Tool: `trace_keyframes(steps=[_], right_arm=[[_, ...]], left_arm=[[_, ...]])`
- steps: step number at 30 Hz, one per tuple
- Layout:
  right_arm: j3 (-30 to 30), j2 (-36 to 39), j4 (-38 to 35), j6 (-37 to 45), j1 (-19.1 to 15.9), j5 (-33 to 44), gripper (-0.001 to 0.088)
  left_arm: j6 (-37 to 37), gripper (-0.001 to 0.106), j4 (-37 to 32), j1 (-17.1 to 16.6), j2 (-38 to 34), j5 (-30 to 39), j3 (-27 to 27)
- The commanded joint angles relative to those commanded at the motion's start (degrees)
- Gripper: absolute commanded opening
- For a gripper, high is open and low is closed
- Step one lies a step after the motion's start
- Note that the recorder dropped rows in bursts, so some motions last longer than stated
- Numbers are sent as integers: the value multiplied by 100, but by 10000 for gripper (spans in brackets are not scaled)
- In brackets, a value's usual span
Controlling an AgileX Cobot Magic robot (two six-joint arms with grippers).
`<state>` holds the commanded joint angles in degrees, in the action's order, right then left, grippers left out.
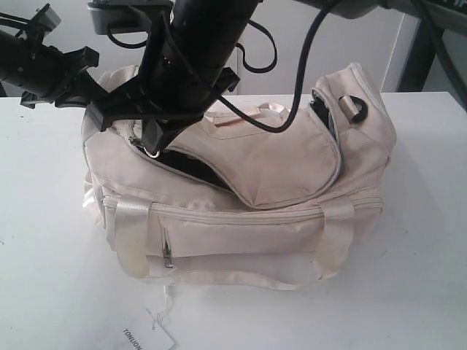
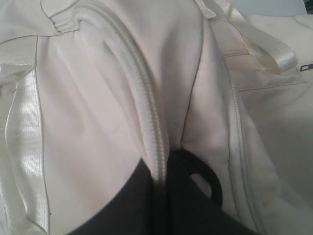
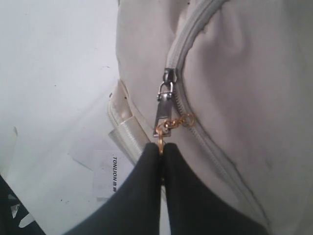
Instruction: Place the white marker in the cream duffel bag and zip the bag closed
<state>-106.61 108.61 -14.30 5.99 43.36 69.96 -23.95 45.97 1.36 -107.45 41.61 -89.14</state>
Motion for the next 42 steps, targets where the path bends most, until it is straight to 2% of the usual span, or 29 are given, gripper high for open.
trace_keyframes(steps=[4,10,20,23,28,31,35,42], right_arm=[[240,0,0,0,0,0,0],[274,0,24,-31,-9,-104,0],[274,-8,-154,-416,-344,-738,0],[274,-8,-165,-427,-344,-747,0],[274,-8,-188,-427,-344,-752,0],[274,-8,-188,-427,-344,-752,0],[274,-8,-188,-427,-344,-752,0],[274,-8,-188,-427,-344,-752,0]], left_arm=[[-9,0,-62,0,0,0,0],[-23,0,-307,0,0,162,0],[-23,3,-322,0,0,337,0],[-23,101,-322,0,10,337,0],[-23,359,-322,0,10,549,0],[-23,461,-322,0,46,651,0],[-23,527,-385,0,220,687,0],[248,534,-955,0,590,1019,0]])
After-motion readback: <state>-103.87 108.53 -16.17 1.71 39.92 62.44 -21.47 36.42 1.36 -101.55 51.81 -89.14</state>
